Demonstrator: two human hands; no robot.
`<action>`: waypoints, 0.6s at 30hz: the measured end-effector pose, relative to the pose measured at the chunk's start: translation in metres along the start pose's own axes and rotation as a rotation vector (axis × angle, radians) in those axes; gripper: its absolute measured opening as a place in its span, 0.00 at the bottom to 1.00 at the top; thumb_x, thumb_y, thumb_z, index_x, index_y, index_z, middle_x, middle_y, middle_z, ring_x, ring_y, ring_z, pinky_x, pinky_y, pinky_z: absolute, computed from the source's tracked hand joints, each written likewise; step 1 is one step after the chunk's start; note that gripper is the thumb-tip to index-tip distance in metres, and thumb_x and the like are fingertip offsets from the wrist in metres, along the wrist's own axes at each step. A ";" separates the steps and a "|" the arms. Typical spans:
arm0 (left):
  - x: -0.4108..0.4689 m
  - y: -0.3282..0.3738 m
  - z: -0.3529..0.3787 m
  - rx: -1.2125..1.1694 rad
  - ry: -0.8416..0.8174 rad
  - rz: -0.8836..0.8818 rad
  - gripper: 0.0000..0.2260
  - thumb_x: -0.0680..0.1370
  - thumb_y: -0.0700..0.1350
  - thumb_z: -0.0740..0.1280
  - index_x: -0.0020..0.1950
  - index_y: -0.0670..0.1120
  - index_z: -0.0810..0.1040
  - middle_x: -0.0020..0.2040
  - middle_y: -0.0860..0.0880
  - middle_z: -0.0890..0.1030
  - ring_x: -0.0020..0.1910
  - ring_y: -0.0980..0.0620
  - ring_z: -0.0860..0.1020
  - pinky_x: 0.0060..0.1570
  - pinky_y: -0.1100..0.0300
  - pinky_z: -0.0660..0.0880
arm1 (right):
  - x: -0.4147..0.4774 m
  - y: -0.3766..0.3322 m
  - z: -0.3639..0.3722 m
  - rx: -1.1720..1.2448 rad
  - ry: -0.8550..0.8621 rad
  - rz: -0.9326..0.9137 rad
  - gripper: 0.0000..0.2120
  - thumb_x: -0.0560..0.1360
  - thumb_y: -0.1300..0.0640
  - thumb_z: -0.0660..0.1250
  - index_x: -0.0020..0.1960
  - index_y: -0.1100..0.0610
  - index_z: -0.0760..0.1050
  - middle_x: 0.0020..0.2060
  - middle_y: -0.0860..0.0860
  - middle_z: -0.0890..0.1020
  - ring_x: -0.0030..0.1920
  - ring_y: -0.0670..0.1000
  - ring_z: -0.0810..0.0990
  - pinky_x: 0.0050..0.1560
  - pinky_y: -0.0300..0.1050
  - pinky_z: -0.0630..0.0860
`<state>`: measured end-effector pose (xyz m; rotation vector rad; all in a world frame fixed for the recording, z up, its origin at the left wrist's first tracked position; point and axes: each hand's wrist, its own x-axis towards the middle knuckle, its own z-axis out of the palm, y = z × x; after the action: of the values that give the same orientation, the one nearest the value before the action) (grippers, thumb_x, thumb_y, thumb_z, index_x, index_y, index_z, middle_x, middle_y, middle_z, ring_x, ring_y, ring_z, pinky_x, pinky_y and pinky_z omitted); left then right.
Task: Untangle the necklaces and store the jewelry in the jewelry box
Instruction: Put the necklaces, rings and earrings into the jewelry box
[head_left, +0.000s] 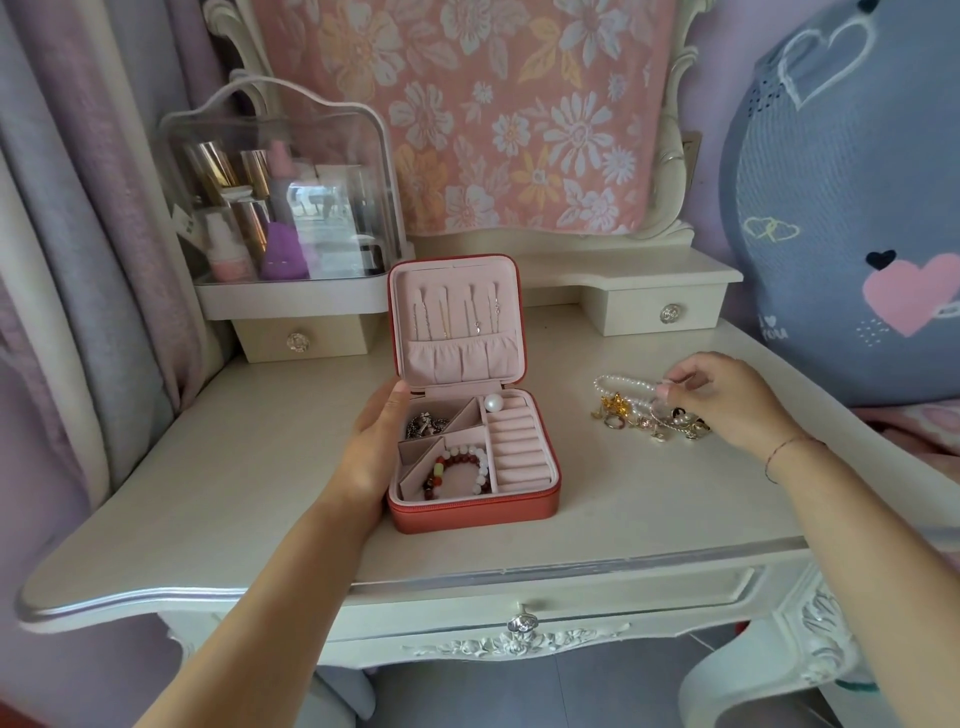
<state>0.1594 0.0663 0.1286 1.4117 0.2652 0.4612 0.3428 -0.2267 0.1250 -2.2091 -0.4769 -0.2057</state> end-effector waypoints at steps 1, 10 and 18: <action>0.000 0.000 0.000 -0.004 0.002 0.002 0.15 0.84 0.48 0.55 0.65 0.43 0.75 0.50 0.48 0.85 0.44 0.51 0.85 0.36 0.62 0.79 | -0.001 -0.005 0.000 0.056 0.030 0.000 0.05 0.71 0.57 0.74 0.45 0.55 0.79 0.41 0.47 0.81 0.42 0.46 0.79 0.42 0.37 0.70; 0.000 0.001 0.001 -0.019 0.008 -0.005 0.15 0.84 0.48 0.55 0.64 0.45 0.76 0.51 0.47 0.85 0.44 0.51 0.85 0.36 0.62 0.79 | -0.007 -0.087 0.052 0.207 -0.146 -0.218 0.09 0.69 0.65 0.73 0.43 0.53 0.78 0.37 0.48 0.82 0.36 0.44 0.76 0.44 0.37 0.74; 0.001 0.001 0.000 -0.010 0.014 -0.007 0.15 0.84 0.48 0.55 0.65 0.45 0.75 0.52 0.49 0.85 0.42 0.53 0.85 0.35 0.62 0.79 | -0.006 -0.107 0.086 -0.075 -0.174 -0.404 0.11 0.70 0.70 0.69 0.45 0.55 0.79 0.35 0.42 0.75 0.36 0.41 0.75 0.39 0.34 0.71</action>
<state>0.1599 0.0670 0.1301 1.3977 0.2785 0.4664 0.2927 -0.1008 0.1453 -2.1926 -1.0271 -0.2486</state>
